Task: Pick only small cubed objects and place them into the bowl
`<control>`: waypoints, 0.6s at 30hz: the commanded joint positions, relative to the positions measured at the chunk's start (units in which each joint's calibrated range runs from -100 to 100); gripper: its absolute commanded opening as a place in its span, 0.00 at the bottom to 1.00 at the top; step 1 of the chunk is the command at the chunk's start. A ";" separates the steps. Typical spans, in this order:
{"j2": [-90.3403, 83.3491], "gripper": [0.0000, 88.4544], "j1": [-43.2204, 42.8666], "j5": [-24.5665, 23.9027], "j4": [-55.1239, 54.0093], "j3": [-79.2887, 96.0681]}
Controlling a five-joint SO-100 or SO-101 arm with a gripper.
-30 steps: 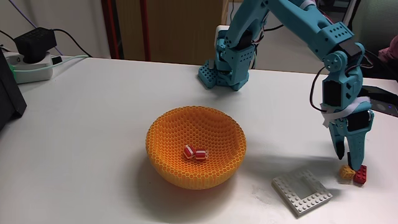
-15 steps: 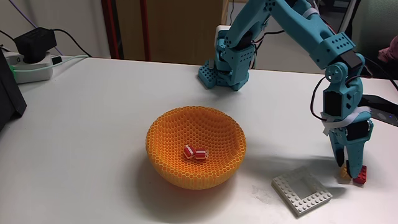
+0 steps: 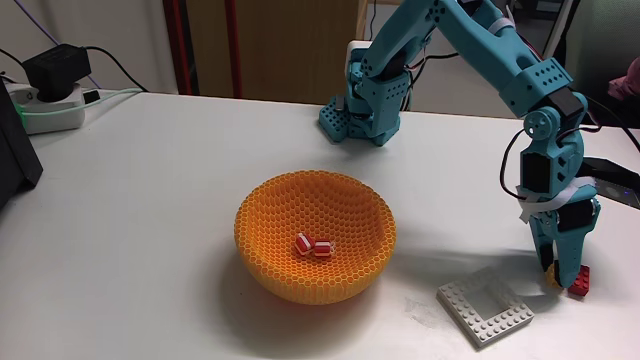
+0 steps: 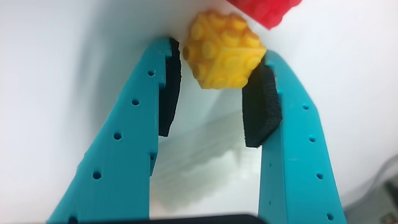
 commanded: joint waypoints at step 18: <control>-13.13 0.05 0.82 2.64 4.55 1.76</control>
